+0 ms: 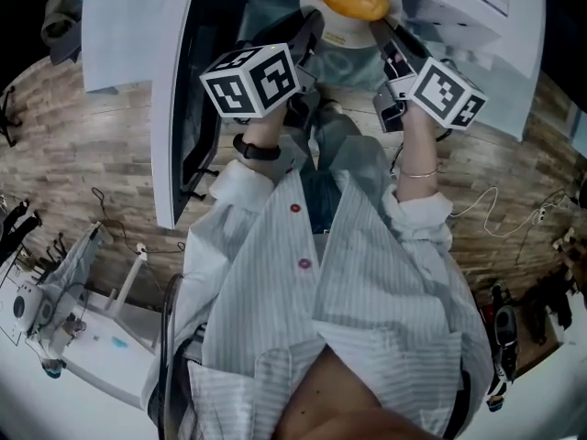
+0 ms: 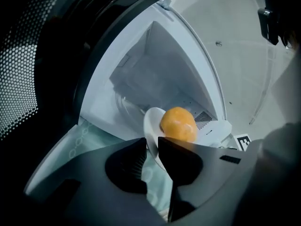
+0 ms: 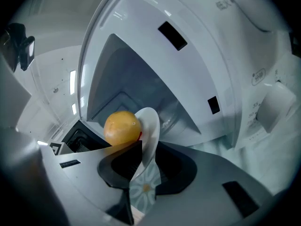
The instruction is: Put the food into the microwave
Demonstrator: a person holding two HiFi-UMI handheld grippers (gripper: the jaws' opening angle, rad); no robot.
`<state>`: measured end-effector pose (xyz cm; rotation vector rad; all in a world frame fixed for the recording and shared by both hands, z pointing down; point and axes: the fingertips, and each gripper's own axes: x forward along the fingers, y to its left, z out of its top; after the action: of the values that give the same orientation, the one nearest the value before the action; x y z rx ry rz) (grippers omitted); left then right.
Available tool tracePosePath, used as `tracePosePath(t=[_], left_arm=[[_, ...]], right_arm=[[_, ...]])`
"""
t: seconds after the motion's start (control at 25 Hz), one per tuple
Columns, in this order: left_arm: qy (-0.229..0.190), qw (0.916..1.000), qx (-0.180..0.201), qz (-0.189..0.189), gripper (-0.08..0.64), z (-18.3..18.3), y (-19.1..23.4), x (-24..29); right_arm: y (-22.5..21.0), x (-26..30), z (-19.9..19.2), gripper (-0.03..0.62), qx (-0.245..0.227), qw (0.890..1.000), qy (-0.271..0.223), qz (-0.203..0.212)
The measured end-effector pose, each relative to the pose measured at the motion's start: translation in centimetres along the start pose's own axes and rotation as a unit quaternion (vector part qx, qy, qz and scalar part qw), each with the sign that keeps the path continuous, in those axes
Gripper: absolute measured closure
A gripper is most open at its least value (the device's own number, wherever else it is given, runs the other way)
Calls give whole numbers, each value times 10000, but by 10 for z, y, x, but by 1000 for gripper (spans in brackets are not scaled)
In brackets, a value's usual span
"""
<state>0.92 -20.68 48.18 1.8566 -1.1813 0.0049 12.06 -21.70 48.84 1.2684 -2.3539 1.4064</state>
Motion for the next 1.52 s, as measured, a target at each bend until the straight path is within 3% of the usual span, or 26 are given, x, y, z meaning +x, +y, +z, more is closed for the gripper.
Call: tracePosePath(t=[0.76,1.28,1.52], left_arm=[[-96,9996,95,254,489,24,19,39],[-87,9969,617,489,476,39,31,55],[-125,9939,914,607,474,48,32,58]], right_arm=[[-20,35,32,449,-1083,9896,-446,-834],[-19,52,45,446,-1706,9770,-553,-1152],[-19,60,51,445,-1621,9786,-601,-1118]])
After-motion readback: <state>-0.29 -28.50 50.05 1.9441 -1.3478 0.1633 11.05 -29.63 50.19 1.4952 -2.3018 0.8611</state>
